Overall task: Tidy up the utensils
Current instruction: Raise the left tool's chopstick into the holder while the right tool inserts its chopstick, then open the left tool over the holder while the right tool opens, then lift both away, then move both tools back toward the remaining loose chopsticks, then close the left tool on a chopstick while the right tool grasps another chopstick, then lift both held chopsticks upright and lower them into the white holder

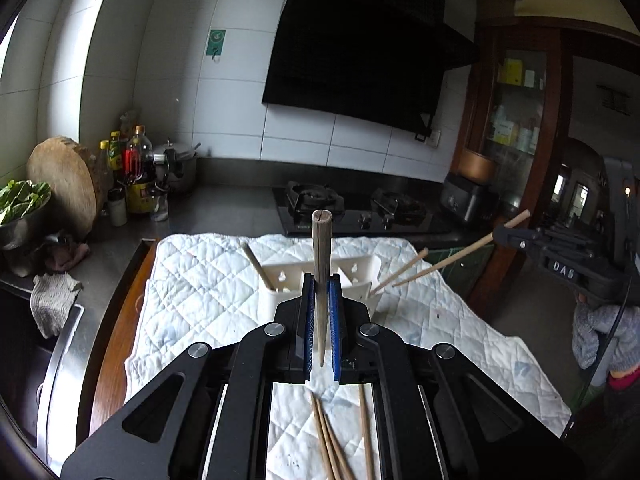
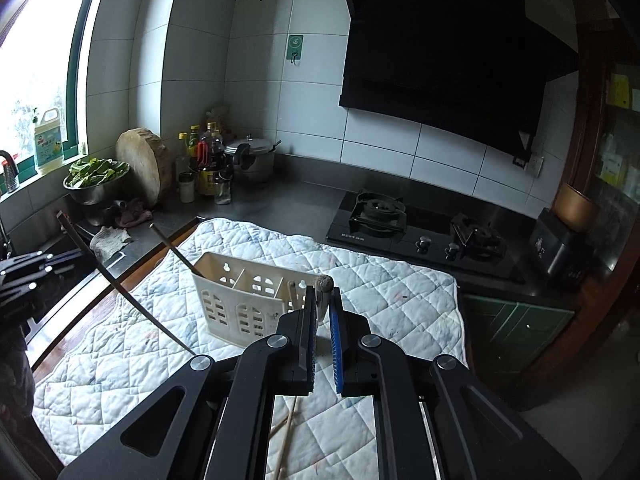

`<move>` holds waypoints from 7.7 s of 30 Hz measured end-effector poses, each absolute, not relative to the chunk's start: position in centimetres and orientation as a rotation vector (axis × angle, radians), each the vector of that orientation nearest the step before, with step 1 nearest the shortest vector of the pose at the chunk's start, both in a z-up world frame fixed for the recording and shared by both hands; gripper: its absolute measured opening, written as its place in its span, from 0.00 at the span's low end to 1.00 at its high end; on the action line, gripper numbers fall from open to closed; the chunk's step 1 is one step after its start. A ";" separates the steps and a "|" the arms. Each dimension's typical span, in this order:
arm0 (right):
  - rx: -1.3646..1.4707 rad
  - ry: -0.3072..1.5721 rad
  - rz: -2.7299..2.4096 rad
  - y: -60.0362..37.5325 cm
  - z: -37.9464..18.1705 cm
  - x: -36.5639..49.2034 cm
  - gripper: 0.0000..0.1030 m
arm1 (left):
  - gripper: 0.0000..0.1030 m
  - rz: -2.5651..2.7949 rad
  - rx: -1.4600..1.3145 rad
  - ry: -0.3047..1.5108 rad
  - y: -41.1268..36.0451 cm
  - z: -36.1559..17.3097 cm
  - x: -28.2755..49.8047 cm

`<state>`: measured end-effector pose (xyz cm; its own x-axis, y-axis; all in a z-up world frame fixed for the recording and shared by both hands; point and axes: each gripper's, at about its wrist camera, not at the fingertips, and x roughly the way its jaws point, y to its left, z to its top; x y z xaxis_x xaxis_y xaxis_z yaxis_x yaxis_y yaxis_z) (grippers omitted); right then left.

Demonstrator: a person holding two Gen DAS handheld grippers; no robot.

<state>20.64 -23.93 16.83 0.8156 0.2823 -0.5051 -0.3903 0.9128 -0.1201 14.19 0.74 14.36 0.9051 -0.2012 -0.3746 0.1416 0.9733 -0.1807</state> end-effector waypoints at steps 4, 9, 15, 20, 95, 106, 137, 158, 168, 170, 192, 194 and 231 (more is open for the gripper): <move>-0.214 0.508 0.367 -23.6 17.0 22.3 0.06 | 0.06 -0.133 -0.166 0.330 1.5 16.5 15.8; -0.221 0.523 0.380 -22.8 16.7 23.9 0.06 | 0.06 -0.110 -0.241 0.289 2.8 17.8 17.8; -0.243 0.557 0.393 -21.6 15.6 25.3 0.06 | 0.06 -0.072 -0.235 0.315 2.8 17.0 20.5; -0.260 0.585 0.397 -20.8 14.6 26.2 0.06 | 0.06 -0.071 -0.233 0.384 2.8 15.2 22.9; -0.089 0.735 0.334 -28.0 -3.2 7.5 0.50 | 0.36 -0.113 -0.107 0.857 -3.2 -7.1 5.2; -0.087 0.753 0.332 -27.7 -3.8 7.9 0.51 | 0.27 -0.103 -0.095 0.873 -3.9 -7.7 5.7; -0.078 0.858 0.362 -26.2 -6.9 9.6 0.26 | 0.07 -0.073 -0.083 0.843 -4.5 -8.3 5.8; -0.078 0.804 0.320 -26.6 -5.3 9.3 0.07 | 0.06 -0.129 -0.147 0.787 -2.9 -6.3 5.3; -0.076 0.629 0.366 -26.9 3.1 10.0 0.07 | 0.06 -0.159 -0.135 0.649 -2.3 -0.6 5.1; -0.078 0.615 0.379 -26.9 4.6 10.7 0.07 | 0.06 -0.166 -0.126 0.633 -2.3 0.4 5.6; -0.144 0.523 0.369 -26.9 13.0 16.5 0.07 | 0.06 -0.234 -0.079 0.615 -0.5 8.3 11.2; -0.146 0.521 0.370 -26.8 13.1 16.6 0.07 | 0.06 -0.232 -0.076 0.604 -0.3 8.9 11.4; -0.258 0.735 0.426 -21.9 14.3 28.1 0.07 | 0.06 -0.137 -0.203 0.380 3.3 20.7 21.5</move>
<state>28.07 -21.85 14.30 0.6626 0.2834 -0.6933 -0.4608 0.8840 -0.0790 21.46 3.34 20.74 0.9199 -0.1701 -0.3532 0.0945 0.9706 -0.2213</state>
